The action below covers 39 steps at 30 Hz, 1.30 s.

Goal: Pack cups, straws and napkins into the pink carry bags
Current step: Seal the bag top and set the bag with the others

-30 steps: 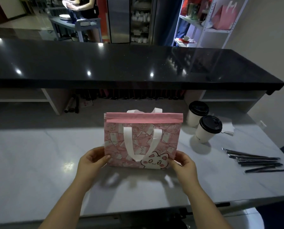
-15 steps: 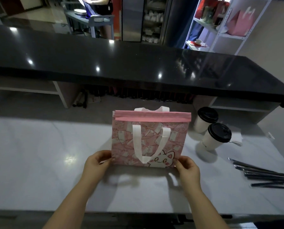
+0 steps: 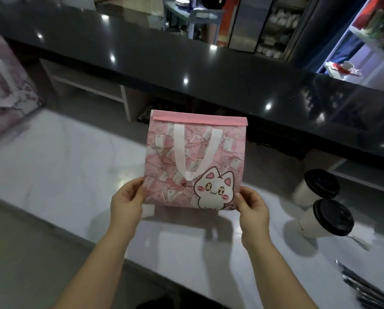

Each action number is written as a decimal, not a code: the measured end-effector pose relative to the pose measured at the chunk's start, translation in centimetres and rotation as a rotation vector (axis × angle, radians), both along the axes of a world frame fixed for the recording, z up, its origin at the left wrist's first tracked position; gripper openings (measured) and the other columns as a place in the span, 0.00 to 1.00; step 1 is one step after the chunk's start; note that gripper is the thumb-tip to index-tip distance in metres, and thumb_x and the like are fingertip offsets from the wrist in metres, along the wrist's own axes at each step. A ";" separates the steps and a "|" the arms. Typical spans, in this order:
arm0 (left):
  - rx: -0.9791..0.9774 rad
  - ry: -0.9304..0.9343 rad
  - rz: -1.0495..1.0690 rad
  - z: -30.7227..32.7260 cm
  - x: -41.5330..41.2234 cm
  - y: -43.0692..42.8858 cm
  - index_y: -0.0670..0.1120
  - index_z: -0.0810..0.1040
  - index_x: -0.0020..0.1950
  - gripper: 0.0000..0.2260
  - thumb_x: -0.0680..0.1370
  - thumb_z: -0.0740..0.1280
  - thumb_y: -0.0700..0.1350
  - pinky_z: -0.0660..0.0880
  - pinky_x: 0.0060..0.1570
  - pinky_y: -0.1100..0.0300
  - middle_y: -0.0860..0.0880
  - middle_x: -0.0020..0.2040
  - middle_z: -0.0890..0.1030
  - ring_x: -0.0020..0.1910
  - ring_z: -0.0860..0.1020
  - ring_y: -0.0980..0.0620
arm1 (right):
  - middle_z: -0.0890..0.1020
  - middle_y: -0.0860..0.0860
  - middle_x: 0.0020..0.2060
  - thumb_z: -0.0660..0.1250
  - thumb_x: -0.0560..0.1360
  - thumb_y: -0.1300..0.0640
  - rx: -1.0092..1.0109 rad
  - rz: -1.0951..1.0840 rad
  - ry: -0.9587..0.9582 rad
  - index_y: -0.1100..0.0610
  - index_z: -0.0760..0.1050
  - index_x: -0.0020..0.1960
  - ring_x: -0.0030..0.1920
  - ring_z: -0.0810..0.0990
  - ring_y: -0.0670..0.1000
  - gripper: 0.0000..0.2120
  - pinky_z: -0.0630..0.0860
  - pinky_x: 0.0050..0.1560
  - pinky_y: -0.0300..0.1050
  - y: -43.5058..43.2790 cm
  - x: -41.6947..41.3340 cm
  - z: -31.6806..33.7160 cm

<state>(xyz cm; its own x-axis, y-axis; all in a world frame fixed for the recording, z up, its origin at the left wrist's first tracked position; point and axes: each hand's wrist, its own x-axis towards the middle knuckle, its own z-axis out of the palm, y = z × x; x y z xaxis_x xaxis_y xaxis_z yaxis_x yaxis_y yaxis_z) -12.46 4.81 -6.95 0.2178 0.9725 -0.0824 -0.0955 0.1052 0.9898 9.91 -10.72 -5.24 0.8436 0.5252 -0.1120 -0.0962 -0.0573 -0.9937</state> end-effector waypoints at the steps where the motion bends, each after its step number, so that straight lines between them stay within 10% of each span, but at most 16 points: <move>1: -0.001 0.002 0.031 0.2 -0.2 -0.6 0.56 0.83 0.49 0.11 0.78 0.68 0.39 0.79 0.43 0.66 0.54 0.49 0.85 0.49 0.83 0.56 | 0.85 0.49 0.42 0.66 0.77 0.66 0.001 0.030 -0.002 0.51 0.81 0.47 0.44 0.83 0.49 0.11 0.78 0.40 0.38 0.3 0.2 0.4; 21: 0.046 -0.024 0.915 7.1 -23.6 -9.9 0.56 0.82 0.56 0.13 0.80 0.65 0.40 0.74 0.61 0.48 0.50 0.57 0.83 0.58 0.81 0.48 | 0.86 0.48 0.42 0.66 0.77 0.64 0.209 0.929 0.157 0.53 0.82 0.48 0.41 0.83 0.45 0.08 0.77 0.36 0.35 14.5 -21.2 7.1; 39: 0.194 0.058 1.197 15.3 -59.1 -0.9 0.61 0.78 0.53 0.15 0.81 0.63 0.39 0.77 0.38 0.70 0.62 0.48 0.83 0.46 0.81 0.64 | 0.81 0.51 0.35 0.64 0.77 0.69 0.363 1.312 -0.055 0.58 0.78 0.49 0.30 0.77 0.43 0.08 0.76 0.31 0.37 30.7 -60.6 16.1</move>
